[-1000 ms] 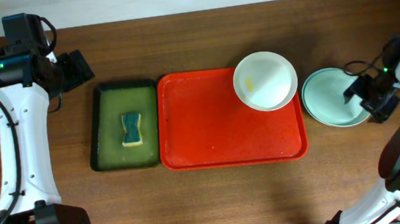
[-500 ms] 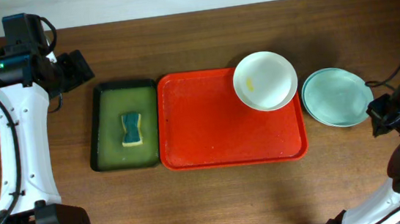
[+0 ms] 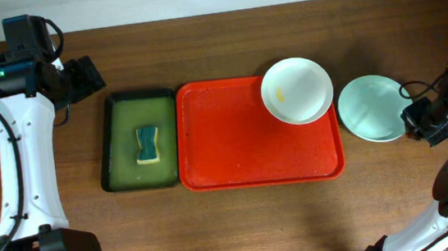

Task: Clean dirty plates on tray and stack at the side
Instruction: 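Drag the other white plate from the right onto the red tray center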

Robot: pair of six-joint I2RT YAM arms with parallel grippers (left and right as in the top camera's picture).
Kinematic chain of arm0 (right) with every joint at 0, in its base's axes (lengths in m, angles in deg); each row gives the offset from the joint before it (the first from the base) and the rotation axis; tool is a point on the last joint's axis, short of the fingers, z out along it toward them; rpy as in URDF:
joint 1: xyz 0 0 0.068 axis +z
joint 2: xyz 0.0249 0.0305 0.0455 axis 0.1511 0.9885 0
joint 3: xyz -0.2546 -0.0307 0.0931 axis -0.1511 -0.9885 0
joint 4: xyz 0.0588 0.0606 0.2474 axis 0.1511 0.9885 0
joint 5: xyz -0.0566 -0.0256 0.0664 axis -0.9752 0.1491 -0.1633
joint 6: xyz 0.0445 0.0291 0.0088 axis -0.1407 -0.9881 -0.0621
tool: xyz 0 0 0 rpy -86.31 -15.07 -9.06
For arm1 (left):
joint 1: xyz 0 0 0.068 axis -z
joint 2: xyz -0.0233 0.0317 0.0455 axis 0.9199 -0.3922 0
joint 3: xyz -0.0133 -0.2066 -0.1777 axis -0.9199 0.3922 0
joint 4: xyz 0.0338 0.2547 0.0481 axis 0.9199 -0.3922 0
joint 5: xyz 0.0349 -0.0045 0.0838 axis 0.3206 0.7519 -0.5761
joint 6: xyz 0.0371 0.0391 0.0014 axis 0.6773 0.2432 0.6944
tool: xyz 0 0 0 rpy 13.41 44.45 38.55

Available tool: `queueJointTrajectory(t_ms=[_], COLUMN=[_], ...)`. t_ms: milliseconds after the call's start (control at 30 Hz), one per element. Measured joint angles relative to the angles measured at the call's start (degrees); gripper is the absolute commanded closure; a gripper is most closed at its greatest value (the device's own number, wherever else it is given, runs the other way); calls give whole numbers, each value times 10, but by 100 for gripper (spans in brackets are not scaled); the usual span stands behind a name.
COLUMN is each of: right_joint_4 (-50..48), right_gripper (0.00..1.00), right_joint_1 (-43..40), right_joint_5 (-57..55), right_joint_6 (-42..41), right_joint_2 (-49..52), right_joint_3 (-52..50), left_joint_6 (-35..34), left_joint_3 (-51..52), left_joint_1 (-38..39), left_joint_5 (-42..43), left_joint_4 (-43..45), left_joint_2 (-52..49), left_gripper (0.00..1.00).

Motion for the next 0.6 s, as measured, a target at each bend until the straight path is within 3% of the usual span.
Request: queueJointTrajectory(t_ms=[67,167,233,333,467,600], right_joint_4=[31,134,90,16,-37,-25], right_gripper=[79,75,67,55,56,74], right_joint_1=[0,19,128,226,295,292], right_joint_5=[11,39,76,68,6,-7], right_joint_6=[43,159,287,360,388,391], right_joint_2=[1,12,-3,6,77,151], right_joint_3=[15,172,269,268,267,267], left_joint_6=[0,0,0,0,0,0], left_joint_3=[0,0,0,0,0,0], left_joint_1=[0,0,0,0,0,0], left_joint_5=[0,0,0,0,0,0], left_joint_4=[0,0,0,0,0,0], left_joint_2=[0,0,0,0,0,0], left_gripper=[1,0,1,1,1,1])
